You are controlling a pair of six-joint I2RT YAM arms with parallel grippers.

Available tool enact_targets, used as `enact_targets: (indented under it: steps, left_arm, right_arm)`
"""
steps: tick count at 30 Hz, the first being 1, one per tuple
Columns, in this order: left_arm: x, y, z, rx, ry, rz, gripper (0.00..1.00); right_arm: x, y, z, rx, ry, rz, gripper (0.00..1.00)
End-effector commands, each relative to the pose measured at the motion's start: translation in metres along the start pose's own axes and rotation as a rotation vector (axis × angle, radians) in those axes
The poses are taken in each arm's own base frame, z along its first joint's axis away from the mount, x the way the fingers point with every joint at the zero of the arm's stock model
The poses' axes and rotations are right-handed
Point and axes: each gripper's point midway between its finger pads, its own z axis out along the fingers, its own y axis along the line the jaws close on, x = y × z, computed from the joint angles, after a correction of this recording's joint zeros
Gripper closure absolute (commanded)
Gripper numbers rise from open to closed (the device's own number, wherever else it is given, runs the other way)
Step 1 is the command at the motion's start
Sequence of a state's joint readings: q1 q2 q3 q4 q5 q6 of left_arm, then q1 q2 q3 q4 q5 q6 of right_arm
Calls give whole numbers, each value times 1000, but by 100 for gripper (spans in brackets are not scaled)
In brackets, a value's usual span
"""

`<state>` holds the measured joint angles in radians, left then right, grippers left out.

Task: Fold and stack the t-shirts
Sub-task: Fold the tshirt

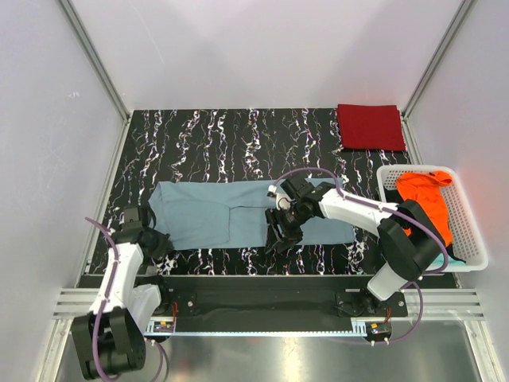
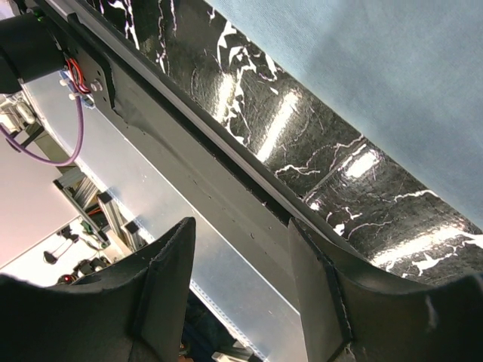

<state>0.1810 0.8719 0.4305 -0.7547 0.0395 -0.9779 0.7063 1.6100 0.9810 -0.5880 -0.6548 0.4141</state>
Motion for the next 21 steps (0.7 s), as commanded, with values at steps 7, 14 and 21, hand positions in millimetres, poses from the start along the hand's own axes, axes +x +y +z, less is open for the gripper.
enact_targets:
  steps: [7, 14, 21]
  left_arm:
    - [17, 10, -5, 0, 41, -74, 100]
    - [19, 6, -12, 13, 63, -73, 100]
    - [16, 12, -8, -28, 54, -47, 100]
  right_arm:
    - [-14, 14, -2, -37, -21, -40, 41]
    - [-19, 15, 0, -35, -22, -34, 40]
    - [-56, 36, 17, -118, -73, -13, 37]
